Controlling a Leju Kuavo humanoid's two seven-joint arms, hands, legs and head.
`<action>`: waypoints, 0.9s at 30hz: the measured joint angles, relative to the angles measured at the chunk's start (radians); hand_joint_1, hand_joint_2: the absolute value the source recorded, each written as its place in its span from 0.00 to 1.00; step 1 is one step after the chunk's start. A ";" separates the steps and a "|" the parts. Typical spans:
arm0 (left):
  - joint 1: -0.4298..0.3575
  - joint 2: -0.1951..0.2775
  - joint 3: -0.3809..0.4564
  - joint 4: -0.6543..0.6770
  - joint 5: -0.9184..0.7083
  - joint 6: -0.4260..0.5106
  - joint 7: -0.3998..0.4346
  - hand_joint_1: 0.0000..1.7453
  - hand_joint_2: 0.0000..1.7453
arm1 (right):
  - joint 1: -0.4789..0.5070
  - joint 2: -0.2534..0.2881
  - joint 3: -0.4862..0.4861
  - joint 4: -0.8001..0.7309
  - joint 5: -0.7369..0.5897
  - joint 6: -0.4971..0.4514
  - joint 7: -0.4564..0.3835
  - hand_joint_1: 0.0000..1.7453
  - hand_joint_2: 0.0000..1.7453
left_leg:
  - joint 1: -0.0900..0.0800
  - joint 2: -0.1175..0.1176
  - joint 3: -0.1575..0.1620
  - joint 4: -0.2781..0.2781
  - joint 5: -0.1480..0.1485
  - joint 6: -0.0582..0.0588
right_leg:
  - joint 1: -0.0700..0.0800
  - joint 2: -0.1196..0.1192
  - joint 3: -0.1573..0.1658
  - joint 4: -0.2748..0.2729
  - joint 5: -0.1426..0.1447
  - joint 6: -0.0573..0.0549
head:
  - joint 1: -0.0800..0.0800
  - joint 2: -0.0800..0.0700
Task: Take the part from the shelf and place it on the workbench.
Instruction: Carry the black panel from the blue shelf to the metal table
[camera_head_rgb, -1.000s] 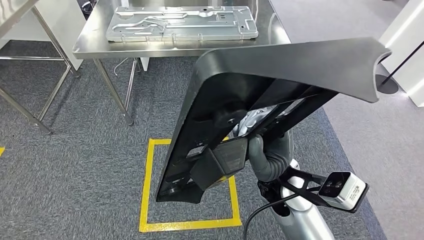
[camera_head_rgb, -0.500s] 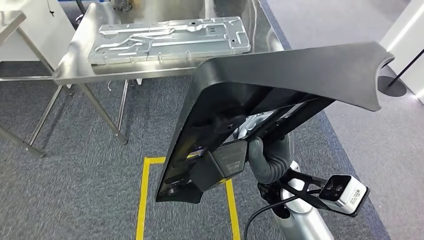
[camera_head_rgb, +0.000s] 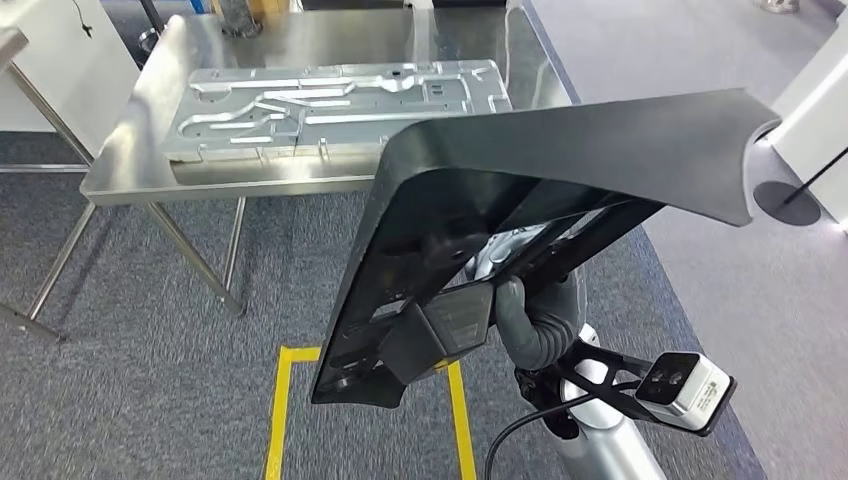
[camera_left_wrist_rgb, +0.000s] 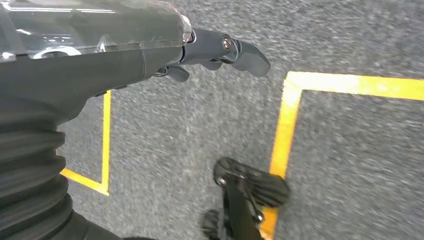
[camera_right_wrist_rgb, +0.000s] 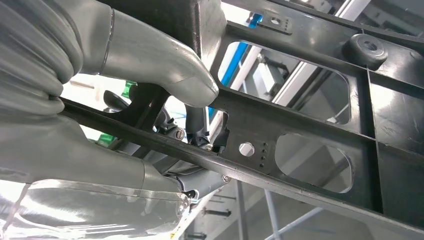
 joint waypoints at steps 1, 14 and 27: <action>0.001 0.000 0.000 0.000 0.003 0.000 0.000 0.00 1.00 | 0.001 0.000 0.000 0.001 0.001 -0.001 0.001 1.00 1.00 | 0.001 0.000 0.019 -0.001 -0.016 -0.003 | -0.001 -0.003 0.000 -0.060 0.070 -0.001 | 0.000 0.000; -0.004 -0.006 0.019 -0.001 0.025 0.014 -0.008 0.00 1.00 | -0.019 0.024 -0.007 0.065 0.003 -0.062 0.094 1.00 1.00 | 0.001 0.003 -0.106 0.260 -0.159 -0.053 | 0.010 -0.001 0.097 -0.197 0.226 -0.066 | -0.001 0.000; 0.006 -0.017 0.033 -0.001 0.024 0.015 -0.012 0.00 1.00 | -0.024 0.026 -0.017 0.101 0.019 -0.085 0.092 1.00 1.00 | 0.001 0.005 -0.042 0.004 0.025 0.004 | 0.008 -0.001 -0.016 0.051 0.098 -0.006 | -0.001 0.000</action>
